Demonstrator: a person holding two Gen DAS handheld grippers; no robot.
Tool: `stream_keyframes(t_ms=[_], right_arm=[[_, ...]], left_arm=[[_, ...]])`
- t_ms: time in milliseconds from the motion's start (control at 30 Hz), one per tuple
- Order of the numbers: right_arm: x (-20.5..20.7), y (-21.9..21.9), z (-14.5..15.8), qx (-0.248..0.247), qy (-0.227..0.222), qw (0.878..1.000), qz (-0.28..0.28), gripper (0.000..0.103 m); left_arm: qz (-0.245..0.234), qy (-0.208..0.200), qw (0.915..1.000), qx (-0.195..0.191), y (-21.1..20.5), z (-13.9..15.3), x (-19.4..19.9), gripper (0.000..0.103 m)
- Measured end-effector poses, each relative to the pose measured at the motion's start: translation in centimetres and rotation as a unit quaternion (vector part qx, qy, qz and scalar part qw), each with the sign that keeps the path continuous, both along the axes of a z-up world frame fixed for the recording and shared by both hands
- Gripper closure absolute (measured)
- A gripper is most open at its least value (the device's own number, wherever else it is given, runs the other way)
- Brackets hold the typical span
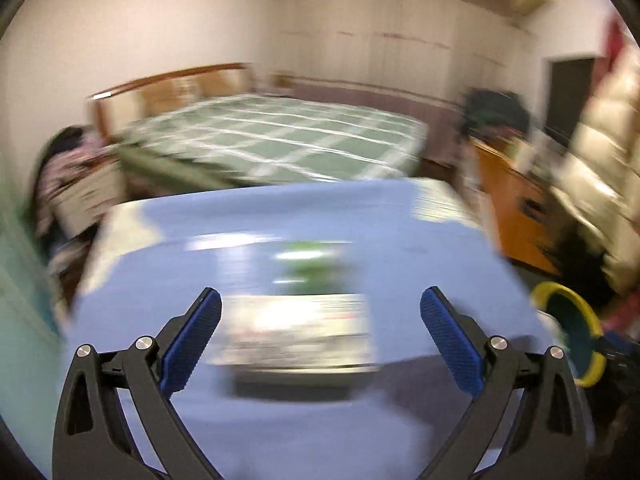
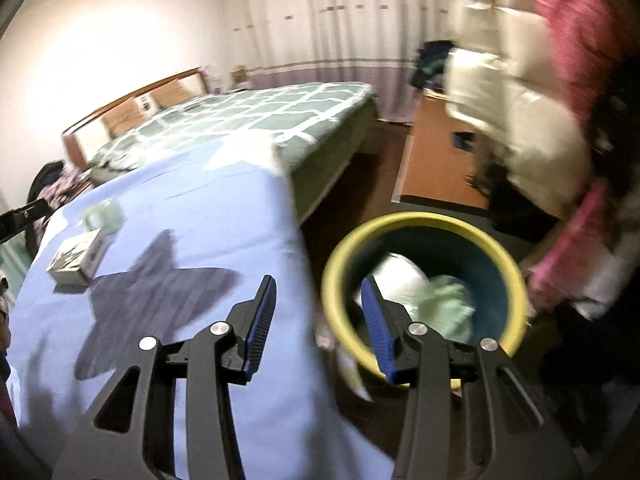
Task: Collect trash
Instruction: 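Move the right gripper back to the printed tea box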
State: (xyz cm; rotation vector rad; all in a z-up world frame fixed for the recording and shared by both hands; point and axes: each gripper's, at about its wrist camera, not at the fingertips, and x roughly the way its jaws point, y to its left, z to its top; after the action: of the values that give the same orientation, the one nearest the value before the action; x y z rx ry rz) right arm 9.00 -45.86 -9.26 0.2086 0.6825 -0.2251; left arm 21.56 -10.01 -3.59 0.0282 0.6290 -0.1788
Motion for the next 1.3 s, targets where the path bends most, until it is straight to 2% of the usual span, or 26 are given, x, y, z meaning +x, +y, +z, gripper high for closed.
stream_keyframes(t_ms=[67, 200, 300, 400, 500, 733, 867, 1033, 1233, 1300], right_arm=[[1.6, 2.1, 0.1, -0.002, 0.002, 1.0, 0.026, 0.06], [4.5, 6.5, 0.8, -0.004, 0.001, 0.997, 0.082, 0.06], [6.5, 9.5, 1.3, -0.016, 0.003, 0.993, 0.113, 0.06], [9.1, 12.6, 1.2, -0.011, 0.014, 0.988, 0.154, 0.06], [11.7, 16.1, 0.6, -0.024, 0.036, 0.981, 0.189, 0.06], [15.3, 19.8, -2.0, -0.059, 0.079, 0.973, 0.21, 0.06], [15.6, 20.5, -2.7, -0.056, 0.092, 0.97, 0.218, 0.06], [14.3, 22.6, -2.3, -0.053, 0.082, 0.962, 0.253, 0.06], [13.8, 27.4, -2.4, -0.039, 0.087, 0.939, 0.331, 0.06], [13.8, 27.8, -2.2, -0.042, 0.086, 0.935, 0.342, 0.06]], left_arm=[[0.053, -0.008, 0.9985, 0.005, 4.2, -0.4, 0.5, 0.005], [0.158, -0.018, 0.9873, 0.005, 13.5, -1.7, 1.6, 0.005], [0.208, -0.017, 0.978, 0.0, 18.1, -3.1, 1.7, 0.005], [0.233, -0.004, 0.9722, -0.017, 21.1, -4.5, 1.9, 0.005], [0.242, 0.009, 0.9698, -0.033, 21.7, -5.1, 1.5, 0.005], [0.263, -0.01, 0.9647, -0.019, 22.0, -5.2, 0.5, 0.005], [0.265, -0.012, 0.964, -0.016, 21.7, -5.0, 0.5, 0.005], [0.273, -0.016, 0.962, -0.008, 20.6, -4.1, 0.2, 0.005], [0.288, -0.02, 0.9571, -0.018, 21.4, -3.9, -0.1, 0.005], [0.295, -0.02, 0.9551, -0.025, 21.8, -3.8, -0.4, 0.005]])
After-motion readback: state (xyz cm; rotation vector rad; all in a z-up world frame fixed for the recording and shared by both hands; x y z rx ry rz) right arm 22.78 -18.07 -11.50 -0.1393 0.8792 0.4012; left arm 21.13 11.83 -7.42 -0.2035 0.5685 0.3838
